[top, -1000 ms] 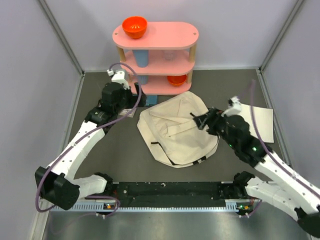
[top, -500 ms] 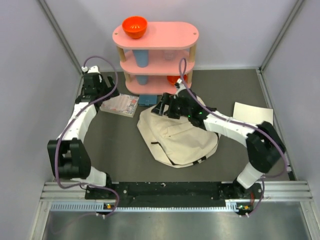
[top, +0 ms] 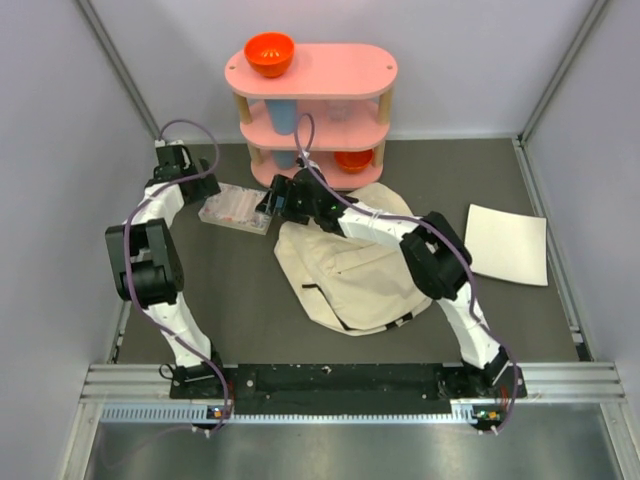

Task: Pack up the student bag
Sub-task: Move the book to the center of the board.

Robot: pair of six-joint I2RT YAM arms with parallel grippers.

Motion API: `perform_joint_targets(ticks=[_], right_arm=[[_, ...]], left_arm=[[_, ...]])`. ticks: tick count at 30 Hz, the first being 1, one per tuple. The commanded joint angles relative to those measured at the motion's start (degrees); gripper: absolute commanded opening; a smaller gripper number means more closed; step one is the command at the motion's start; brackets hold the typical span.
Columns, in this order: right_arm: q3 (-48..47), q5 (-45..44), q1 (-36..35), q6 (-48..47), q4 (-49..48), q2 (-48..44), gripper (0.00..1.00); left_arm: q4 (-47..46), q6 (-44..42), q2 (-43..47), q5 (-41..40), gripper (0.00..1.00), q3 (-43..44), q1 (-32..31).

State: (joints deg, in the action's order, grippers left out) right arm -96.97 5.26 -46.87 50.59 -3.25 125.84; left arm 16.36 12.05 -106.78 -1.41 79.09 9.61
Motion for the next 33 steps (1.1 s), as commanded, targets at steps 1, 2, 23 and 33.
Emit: perform_joint_targets(ticks=[1, 2, 23, 33], right_arm=[[-10.6, -3.0, -0.4, 1.1, 3.1, 6.8, 0.86], [-14.1, -2.4, -0.4, 1.0, 3.1, 8.2, 0.85], [-24.4, 10.6, -0.6, 0.4, 9.1, 18.5, 0.42], [-19.4, 20.3, -3.0, -5.2, 11.2, 13.1, 0.39]], left_arm=[[-3.7, -1.2, -2.9, 7.6, 0.99, 4.3, 3.0], [-3.8, -0.9, -3.5, 8.2, 0.99, 4.5, 3.5], [-5.3, 9.5, -2.7, 30.0, 0.58, -6.5, 6.4], [-3.3, 12.7, 15.7, 22.2, 0.52, -23.5, 6.3]])
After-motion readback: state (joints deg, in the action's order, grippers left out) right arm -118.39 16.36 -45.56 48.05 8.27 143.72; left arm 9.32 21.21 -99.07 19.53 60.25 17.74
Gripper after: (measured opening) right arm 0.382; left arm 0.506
